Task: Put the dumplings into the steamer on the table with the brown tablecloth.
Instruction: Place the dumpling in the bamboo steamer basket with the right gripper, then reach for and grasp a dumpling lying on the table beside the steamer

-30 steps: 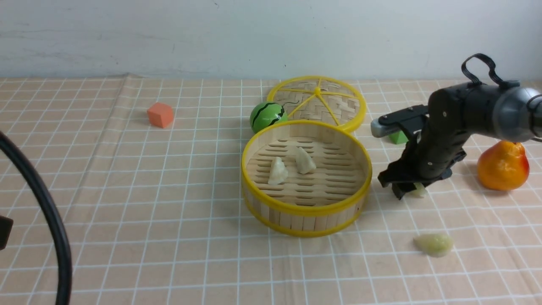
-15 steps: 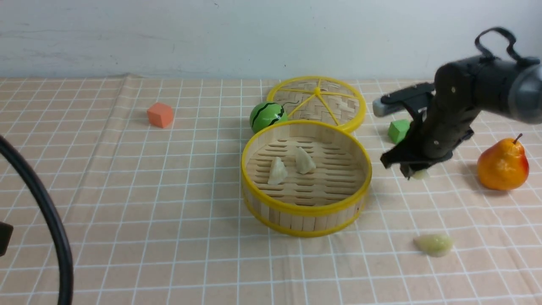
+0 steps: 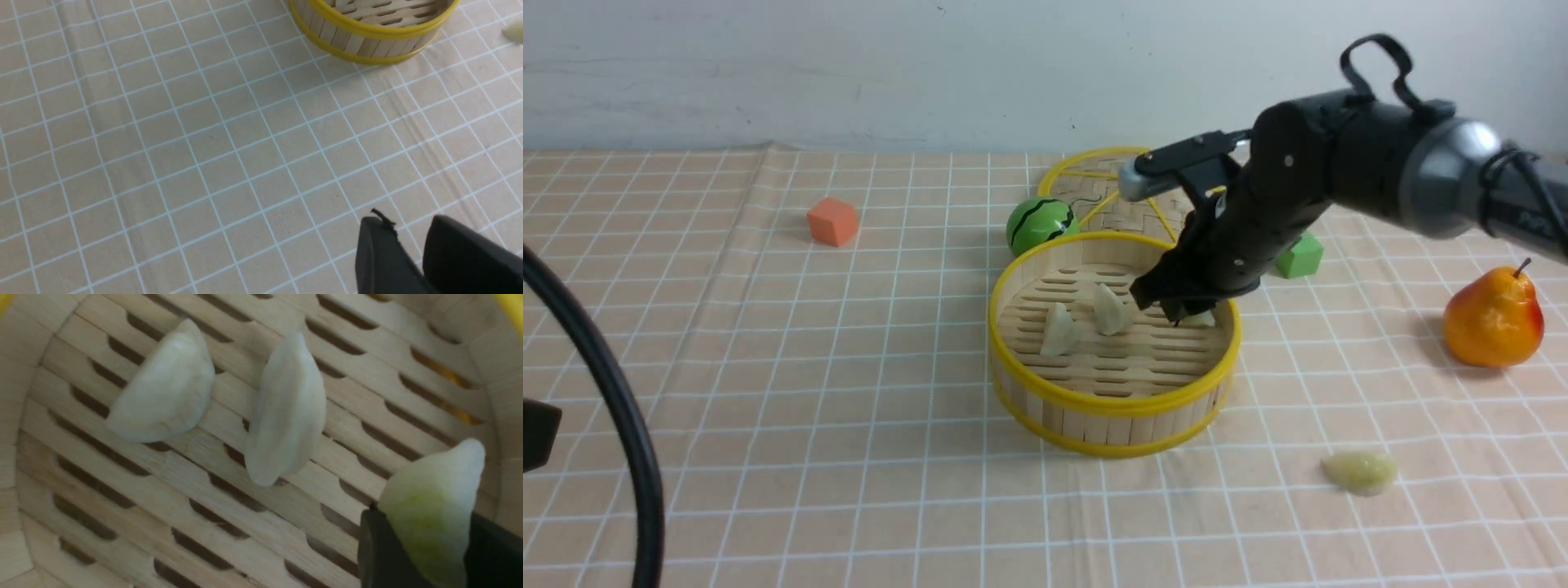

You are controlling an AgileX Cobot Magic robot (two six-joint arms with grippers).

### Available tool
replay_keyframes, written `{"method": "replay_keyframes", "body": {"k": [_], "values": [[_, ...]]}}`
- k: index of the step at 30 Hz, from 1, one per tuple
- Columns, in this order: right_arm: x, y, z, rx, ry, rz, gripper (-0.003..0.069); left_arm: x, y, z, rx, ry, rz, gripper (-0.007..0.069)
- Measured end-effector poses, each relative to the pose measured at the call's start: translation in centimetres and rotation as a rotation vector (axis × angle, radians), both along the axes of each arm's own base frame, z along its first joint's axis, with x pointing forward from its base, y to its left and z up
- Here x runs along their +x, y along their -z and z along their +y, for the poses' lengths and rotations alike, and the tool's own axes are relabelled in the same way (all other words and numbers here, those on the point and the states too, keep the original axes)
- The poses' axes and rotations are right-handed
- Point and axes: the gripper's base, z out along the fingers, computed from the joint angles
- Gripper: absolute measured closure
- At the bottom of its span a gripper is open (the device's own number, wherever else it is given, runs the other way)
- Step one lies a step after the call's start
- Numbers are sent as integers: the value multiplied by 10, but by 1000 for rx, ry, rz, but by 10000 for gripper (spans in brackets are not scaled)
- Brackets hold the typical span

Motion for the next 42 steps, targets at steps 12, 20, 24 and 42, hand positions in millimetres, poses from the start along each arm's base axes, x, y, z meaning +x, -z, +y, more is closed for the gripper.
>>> {"method": "replay_keyframes", "body": {"k": [12,20,24,42], "values": [[-3,-6,1,-1,-8,52,109,0,0,0,20,19,-8,451],[-44,-100,-24,-154,-101,44,66,0,0,0,37,37,-17,447],[-75,-115,-47,-241,-177,79,134,0,0,0,49,50,-23,442],[-110,39,-82,-437,-309,149,183,-1,0,-1,57,78,-28,442]]}}
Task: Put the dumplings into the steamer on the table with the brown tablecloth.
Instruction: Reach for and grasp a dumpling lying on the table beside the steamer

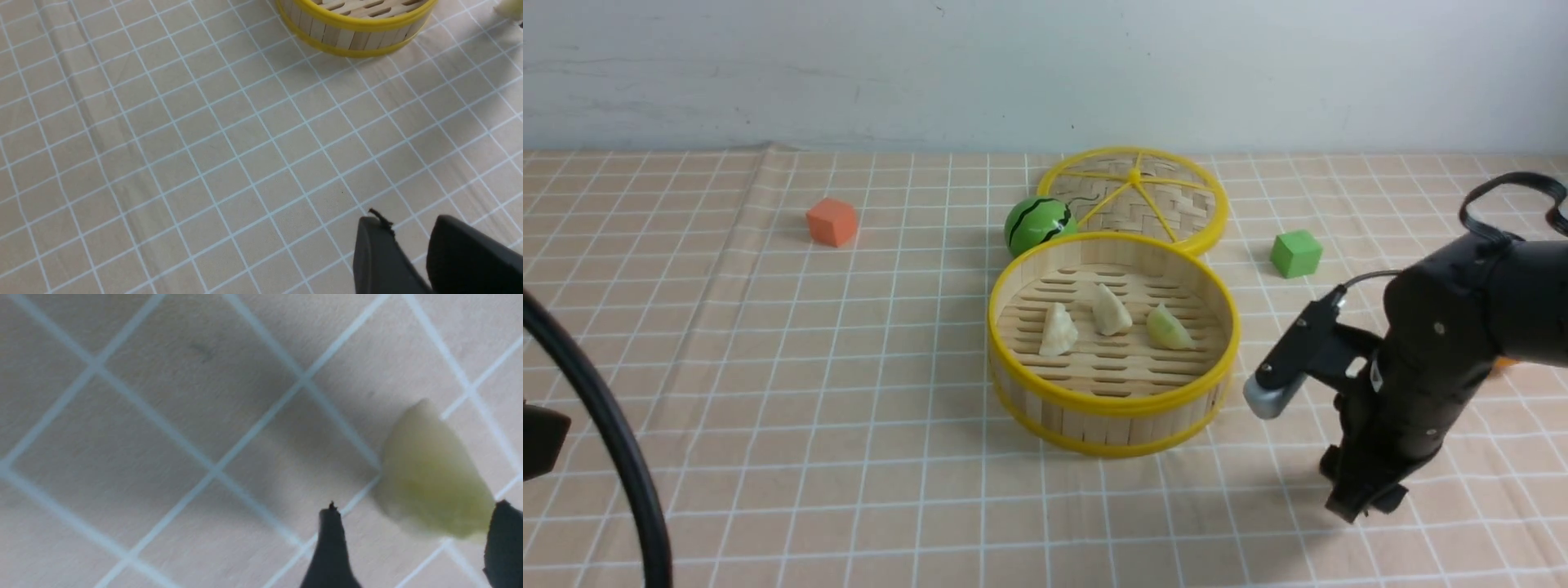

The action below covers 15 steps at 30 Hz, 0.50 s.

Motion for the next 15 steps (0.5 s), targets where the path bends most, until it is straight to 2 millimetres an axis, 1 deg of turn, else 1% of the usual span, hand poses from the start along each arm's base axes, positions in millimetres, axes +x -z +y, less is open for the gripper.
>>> {"method": "replay_keyframes", "body": {"k": [3,4,6,12,15], "values": [[7,6,0,-17,-38,-45,183,0,0,0,-1,1,1,442],[7,6,0,-17,-38,-45,183,0,0,0,-1,1,1,442],[9,13,1,-22,-44,-36,183,-1,0,-1,-10,6,7,442],[11,13,1,-25,-52,-49,183,-2,0,-2,-26,15,18,442],[14,12,0,-8,-30,-87,184,-2,0,-3,-27,16,19,442]]}}
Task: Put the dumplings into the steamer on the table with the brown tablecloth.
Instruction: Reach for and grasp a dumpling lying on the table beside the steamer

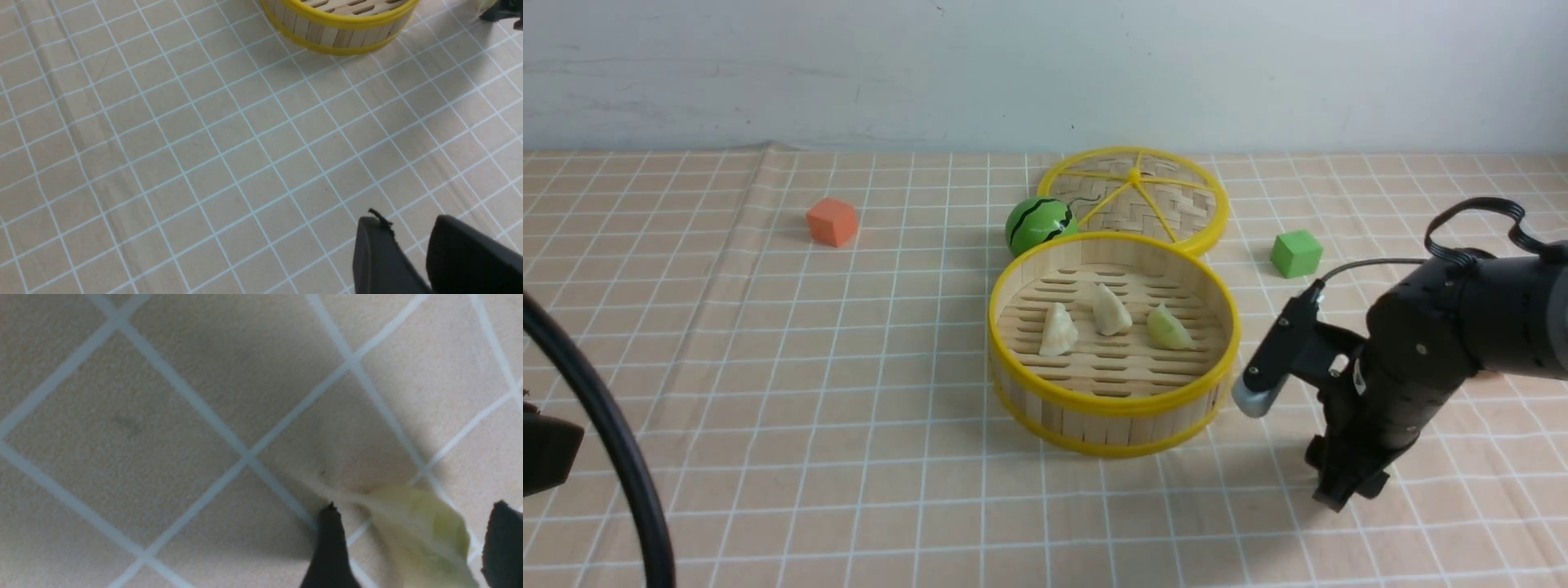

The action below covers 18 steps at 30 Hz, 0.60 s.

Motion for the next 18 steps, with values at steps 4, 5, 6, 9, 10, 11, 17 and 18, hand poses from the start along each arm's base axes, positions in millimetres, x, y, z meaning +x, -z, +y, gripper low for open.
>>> {"method": "replay_keyframes", "body": {"k": [4,5,6,9,10,11,17,18], "values": [[4,-1,-5,34,61,-29,202,0,0,0,0,0,1,442],[5,-1,-9,45,98,-31,223,0,0,0,1,0,3,442],[6,0,-11,48,114,-30,238,0,0,0,1,1,4,442],[8,4,-19,59,178,-16,302,-1,0,-1,-5,4,9,442],[8,5,-20,66,191,-14,326,-1,0,-1,-7,5,11,442],[8,5,-20,66,194,-14,331,-1,0,-1,-7,6,12,442],[8,4,-21,79,232,3,445,-1,1,-1,-12,9,16,437],[8,3,-21,80,236,5,445,-1,1,-1,-12,9,16,436]]}}
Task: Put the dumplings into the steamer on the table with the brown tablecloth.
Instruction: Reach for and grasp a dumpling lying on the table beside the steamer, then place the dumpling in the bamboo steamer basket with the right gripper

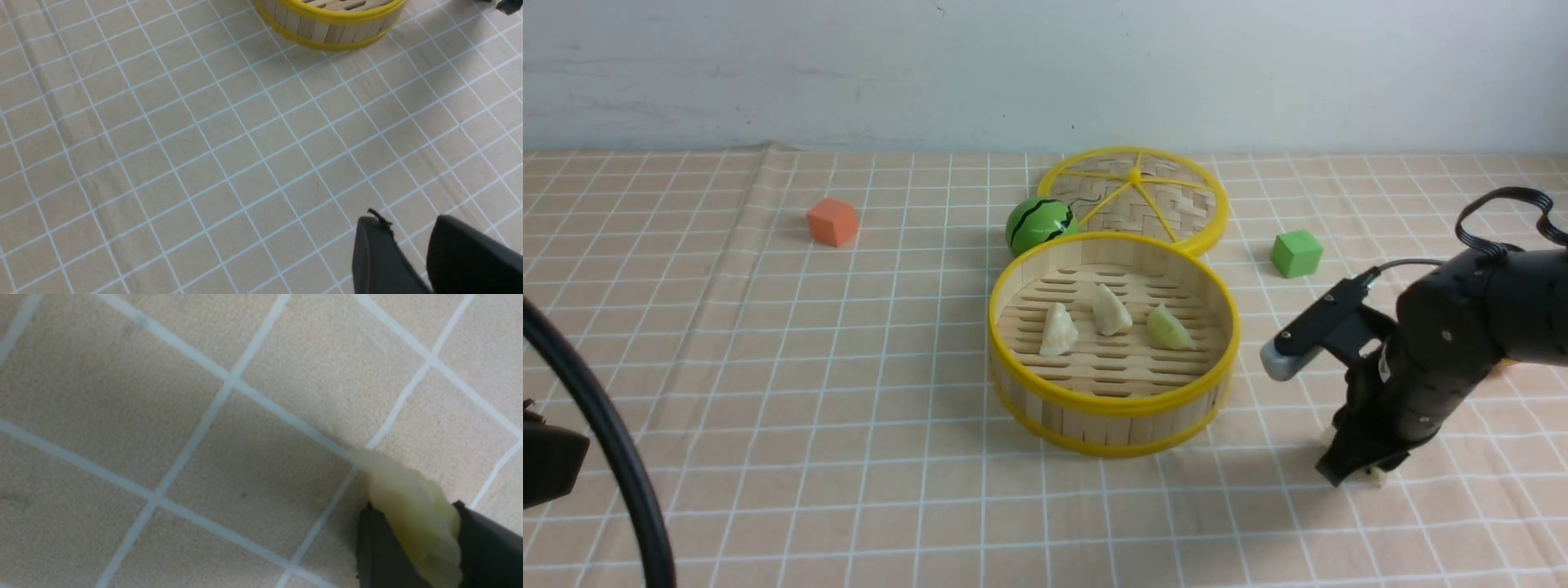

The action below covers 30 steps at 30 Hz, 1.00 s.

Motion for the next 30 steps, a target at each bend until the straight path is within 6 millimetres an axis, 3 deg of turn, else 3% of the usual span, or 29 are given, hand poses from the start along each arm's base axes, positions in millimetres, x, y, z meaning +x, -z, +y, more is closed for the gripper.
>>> {"method": "replay_keyframes", "body": {"k": [3,4,9,12,13,15,17,18,19,22,26,30], "values": [[-2,-14,2,20,41,32,465,0,0,0,-2,1,1,432],[-1,-28,7,44,52,18,465,0,0,0,-2,1,1,431],[6,-92,56,213,16,-85,465,0,0,0,-4,1,-2,428],[10,-110,90,297,-34,-117,465,0,0,0,-6,1,-4,426],[10,-111,93,302,-38,-118,465,0,0,0,-6,1,-4,426],[18,-109,118,334,-74,-117,465,0,0,0,-6,1,-4,425],[27,-95,138,340,-98,-103,465,0,0,0,-6,1,-4,425],[28,-93,139,339,-98,-101,465,0,0,0,-6,1,-4,425],[36,-78,150,337,-106,-86,465,0,0,0,-6,1,-4,424],[49,-52,162,327,-104,-58,465,0,0,0,-1,1,1,424],[60,-34,169,325,-85,-40,453,0,0,1,9,-4,-1,422],[65,-34,172,342,-54,-50,287,-1,0,3,19,-11,-10,421]]}}
